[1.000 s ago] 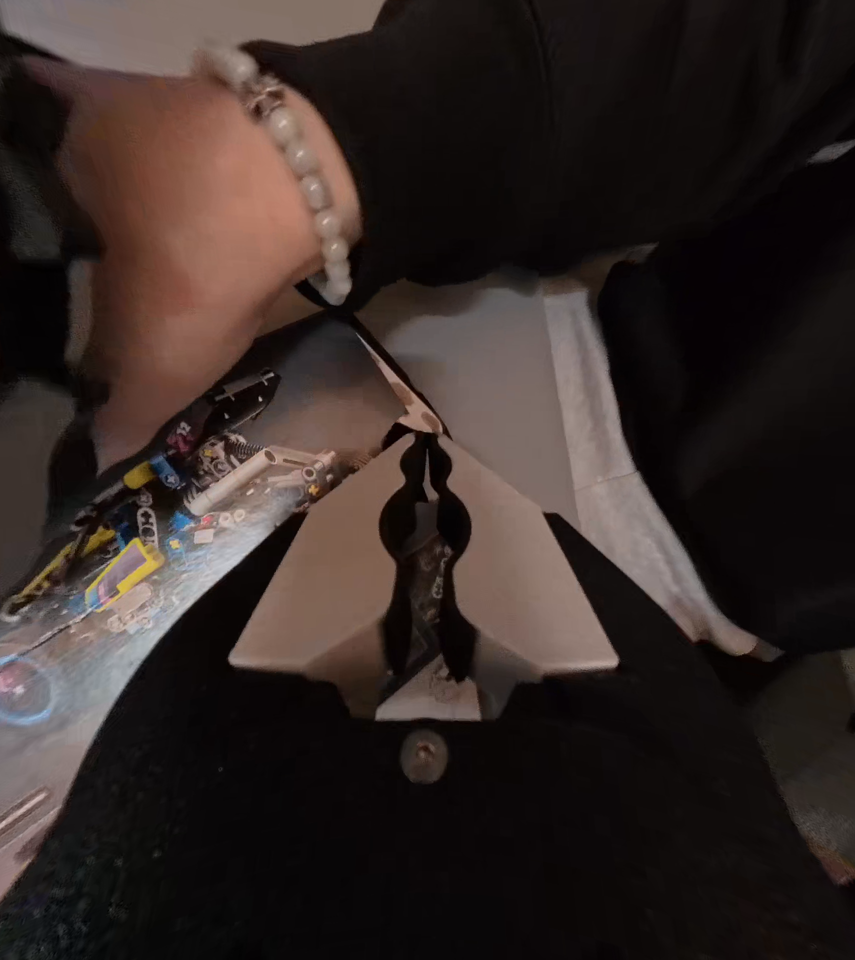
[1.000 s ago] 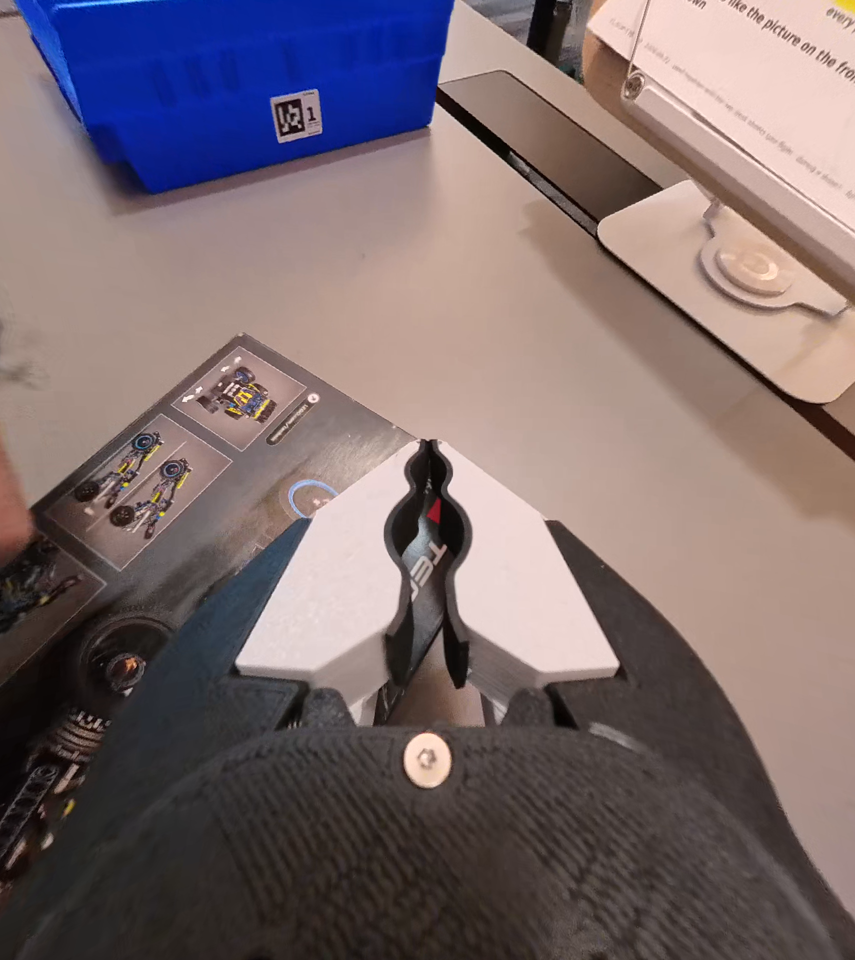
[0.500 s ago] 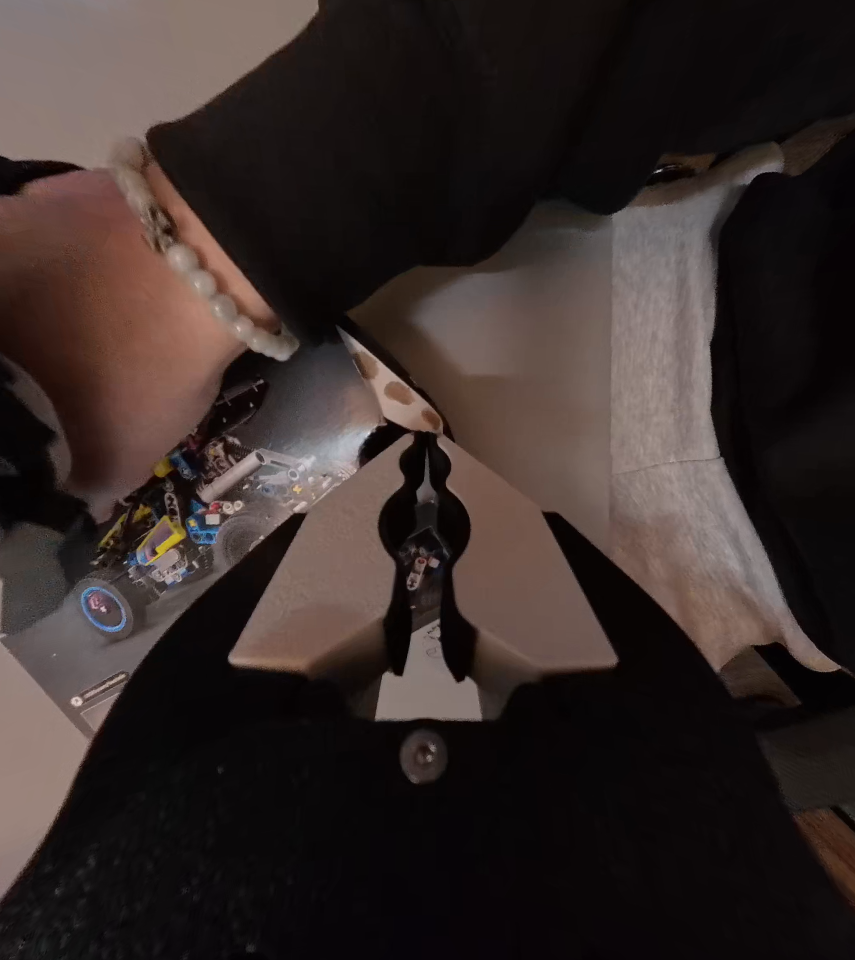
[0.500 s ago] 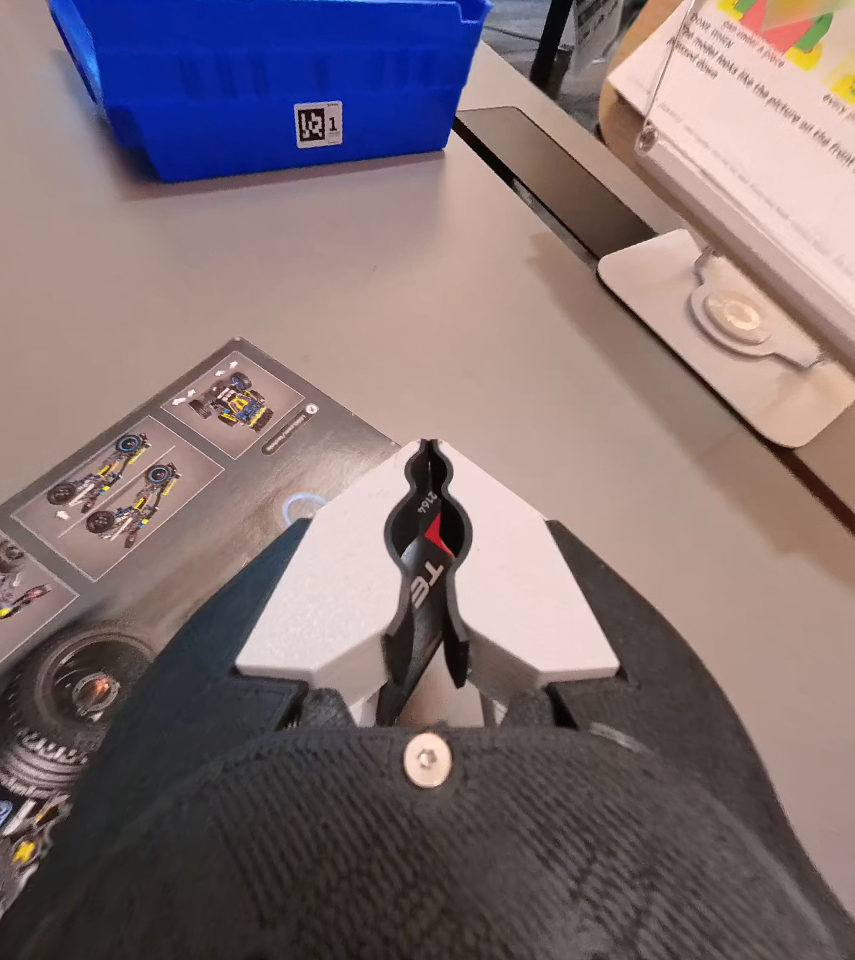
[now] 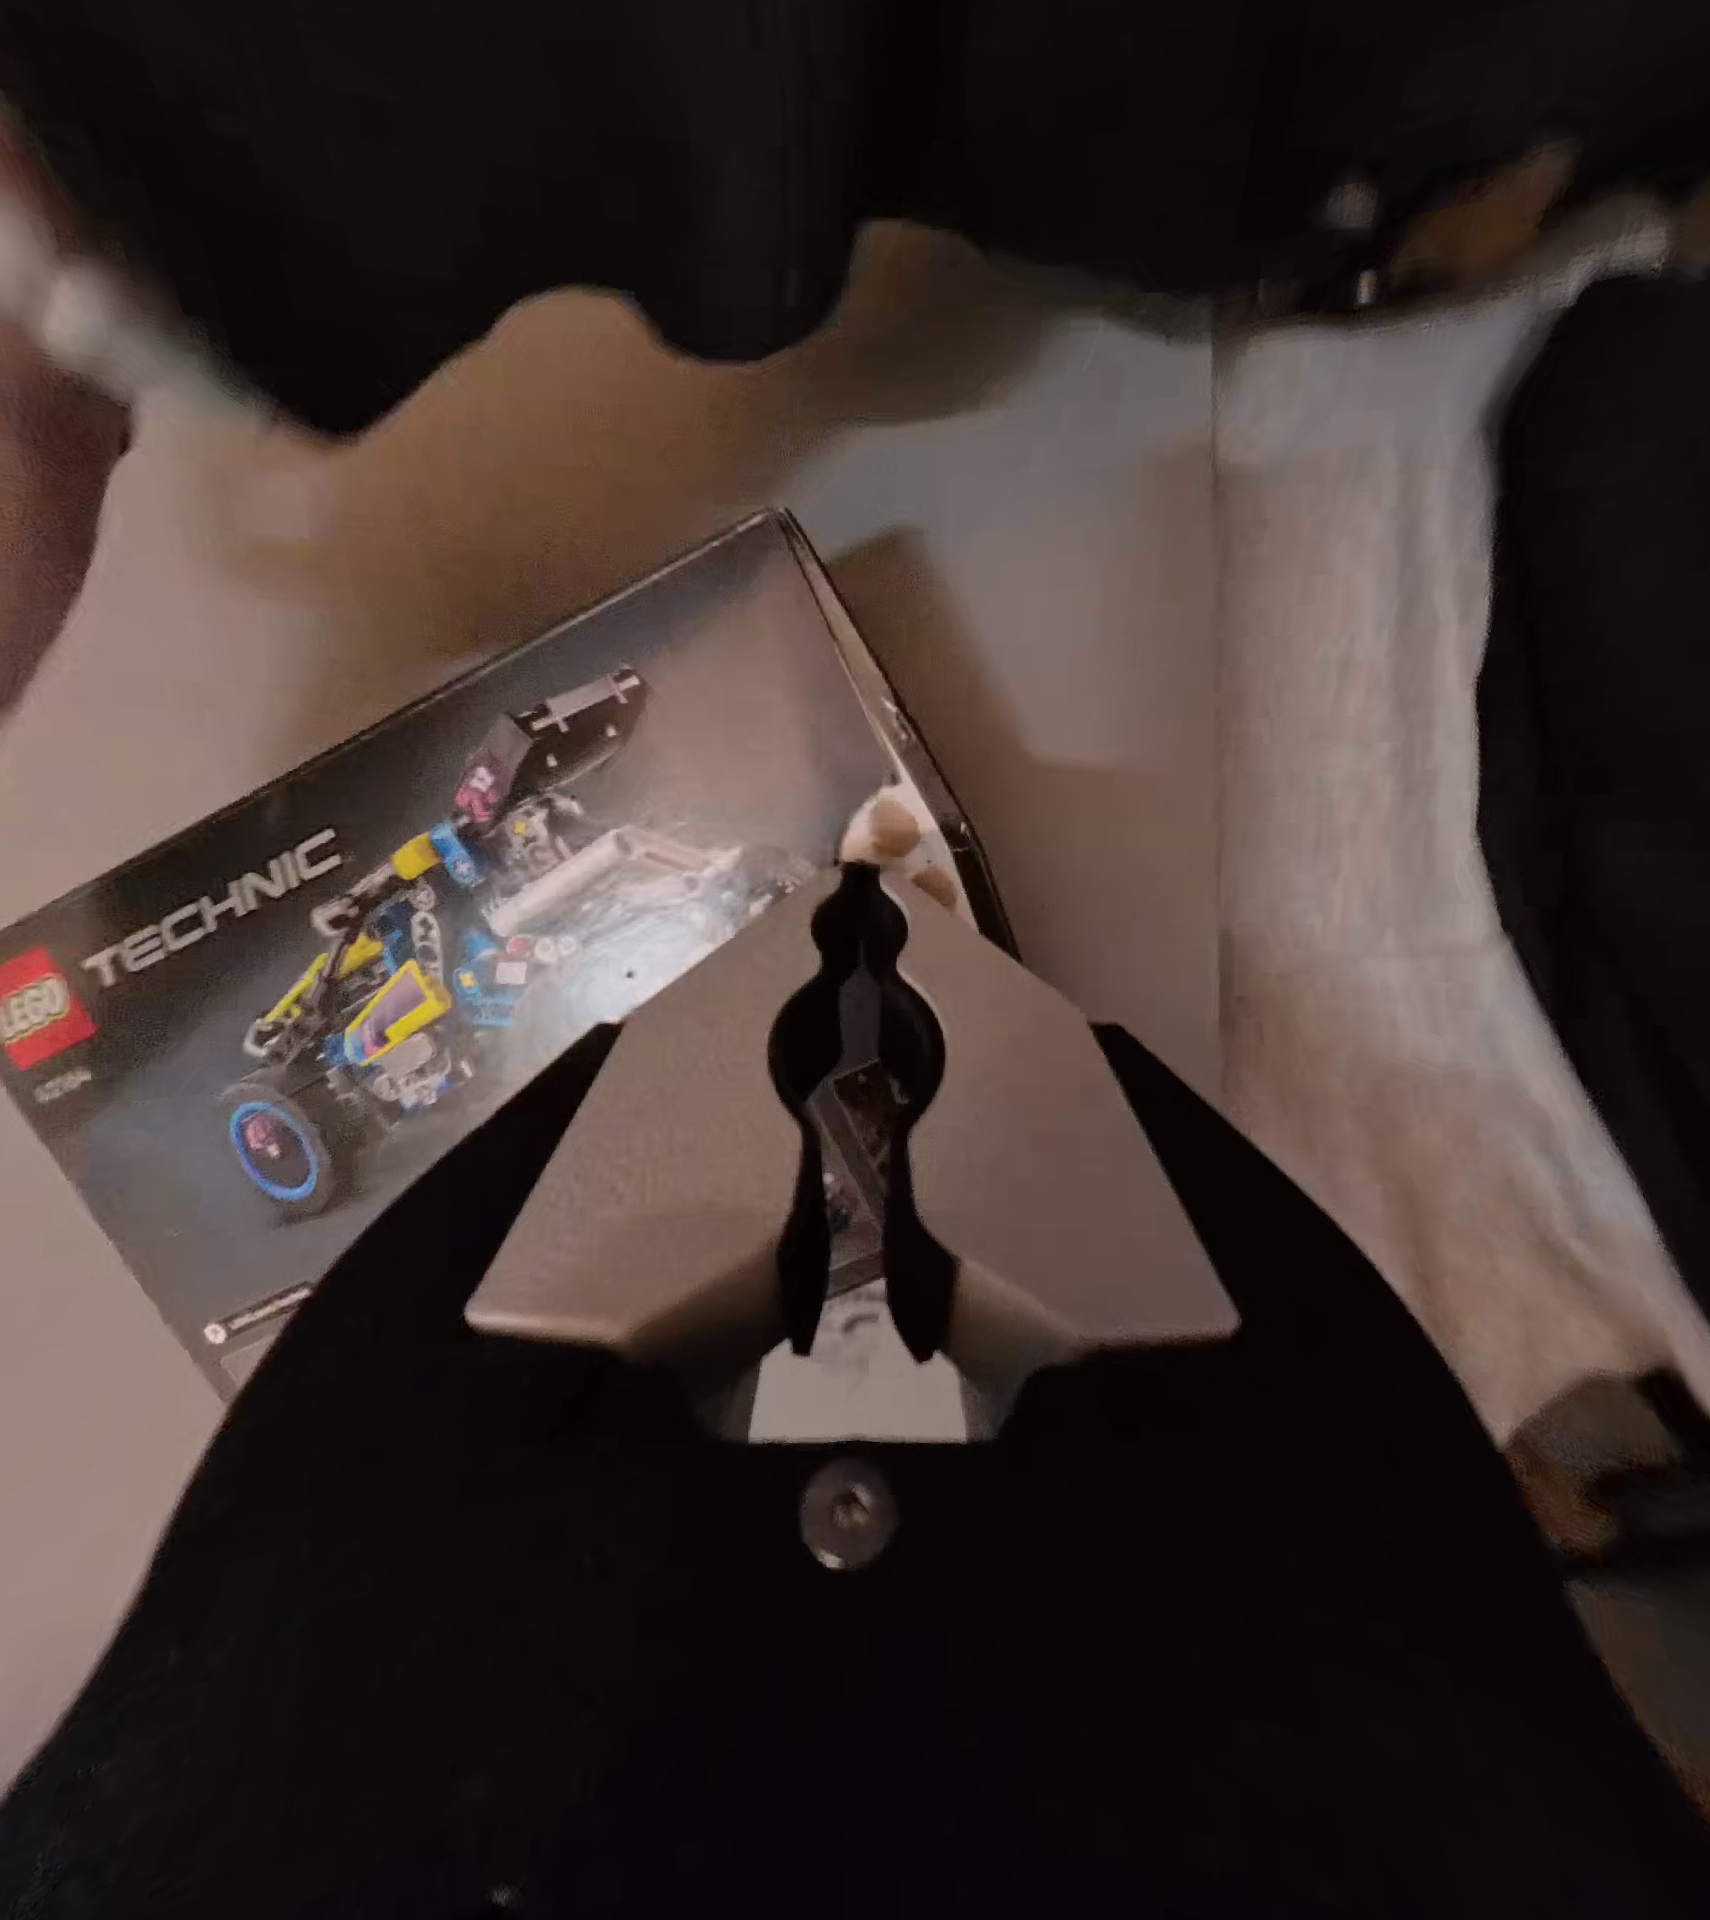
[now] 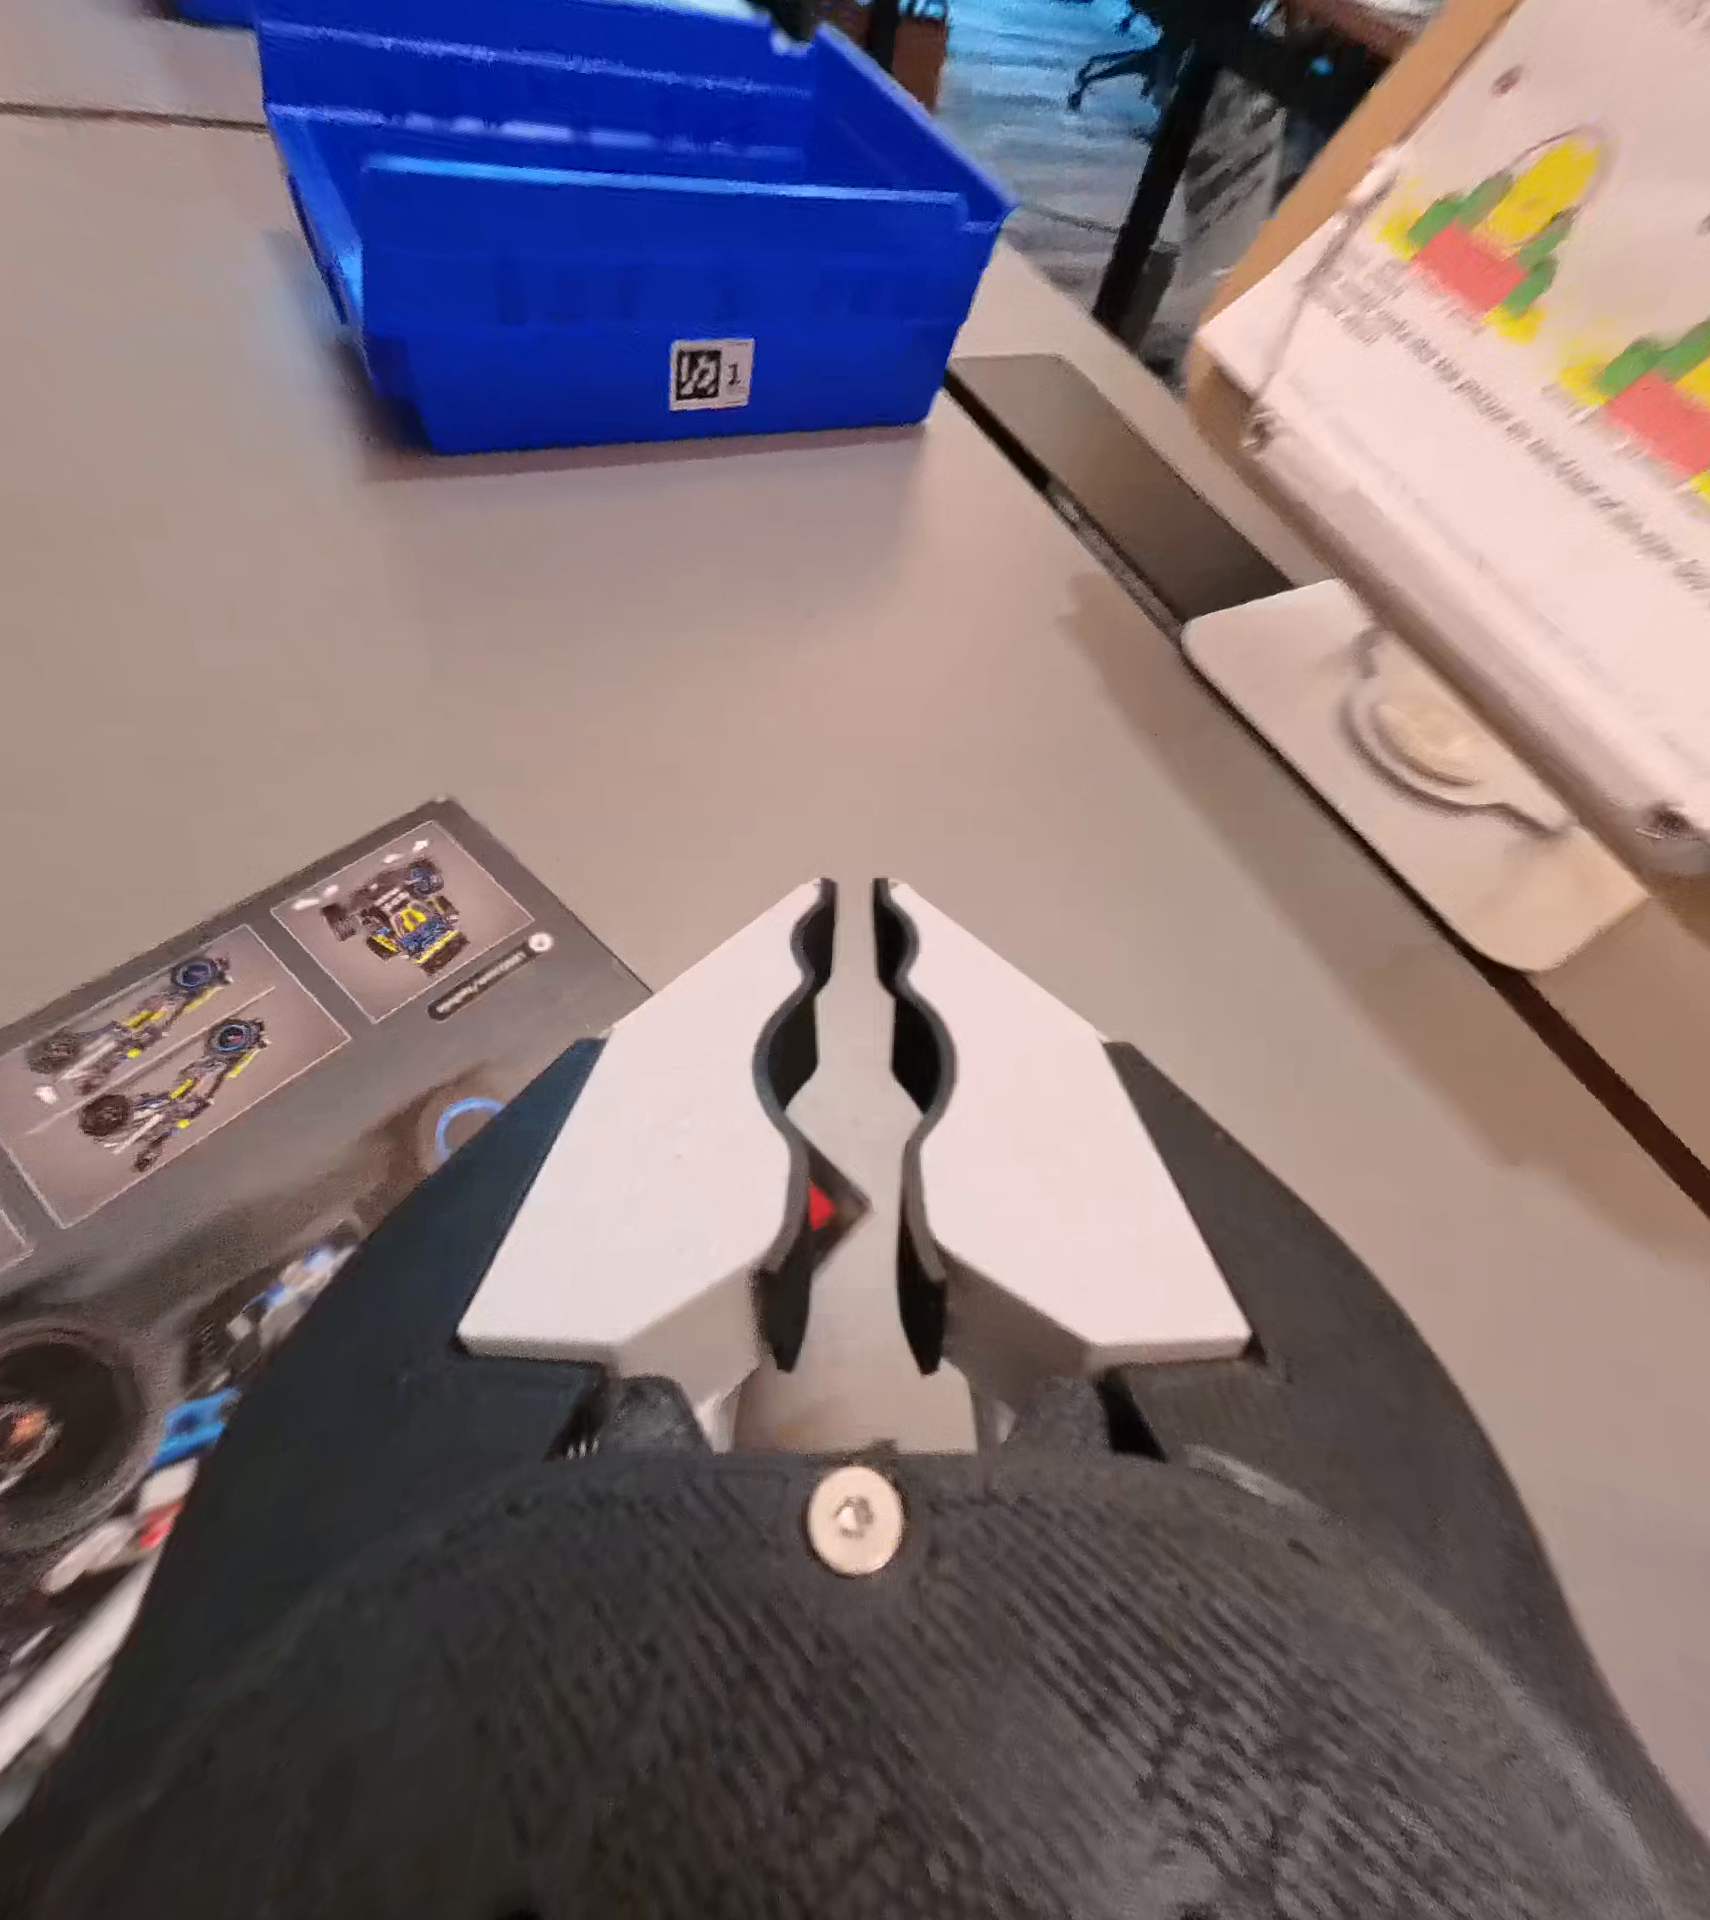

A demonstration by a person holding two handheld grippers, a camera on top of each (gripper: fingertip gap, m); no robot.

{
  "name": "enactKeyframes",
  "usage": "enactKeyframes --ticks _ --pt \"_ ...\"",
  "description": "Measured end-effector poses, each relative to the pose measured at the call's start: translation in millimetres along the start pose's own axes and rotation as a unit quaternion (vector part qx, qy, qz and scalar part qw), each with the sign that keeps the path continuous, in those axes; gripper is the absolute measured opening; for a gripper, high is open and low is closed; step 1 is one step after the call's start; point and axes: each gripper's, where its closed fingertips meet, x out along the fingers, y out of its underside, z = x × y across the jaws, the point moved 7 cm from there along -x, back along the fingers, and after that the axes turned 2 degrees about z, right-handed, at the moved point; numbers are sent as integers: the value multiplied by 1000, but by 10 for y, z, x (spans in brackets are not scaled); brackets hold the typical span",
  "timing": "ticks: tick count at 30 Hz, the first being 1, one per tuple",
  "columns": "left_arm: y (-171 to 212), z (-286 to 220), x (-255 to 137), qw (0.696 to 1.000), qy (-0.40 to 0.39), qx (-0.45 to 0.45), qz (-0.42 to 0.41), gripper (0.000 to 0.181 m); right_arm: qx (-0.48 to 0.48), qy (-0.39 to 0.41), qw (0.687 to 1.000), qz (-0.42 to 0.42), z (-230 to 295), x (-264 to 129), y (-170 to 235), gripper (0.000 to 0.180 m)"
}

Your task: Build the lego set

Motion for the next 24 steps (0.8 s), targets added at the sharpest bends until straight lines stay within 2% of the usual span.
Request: enactKeyframes --ticks 2,4,6,8,10,13,16,18,21,24 --pt "-20 16 -19 999 -4 -12 -30 0 34 -34 999 -11 56 -422 13 25" --pt "-4 21 14 999 9 -13 -40 0 52 -64 996 -40 252 -885 85 25" --pt "0 20 43 999 27 -14 -44 0 19 -76 996 -46 537 -1260 233 39" --pt "1 21 35 998 49 -11 -49 0 -21 -107 994 -29 834 -1470 458 41" --pt "14 34 41 997 63 -15 -51 0 -55 -115 992 9 1039 -1569 679 43" --pt "14 64 13 994 62 -62 -65 0 -78 -60 995 0 1214 -1661 855 49" --pt "3 20 -10 994 6 -86 -68 0 -51 -1 997 -64 1274 -1593 910 52" --pt "-17 -65 -4 995 -50 -71 -49 0 -49 17 997 -56 1278 -1504 988 60" --pt "-48 -165 30 991 -113 -63 -26 2 -39 0 997 -70 1288 -1431 1037 60" --pt "-56 -183 36 986 -122 -114 -27 2 -13 -22 996 -91 1267 -1415 1054 59"
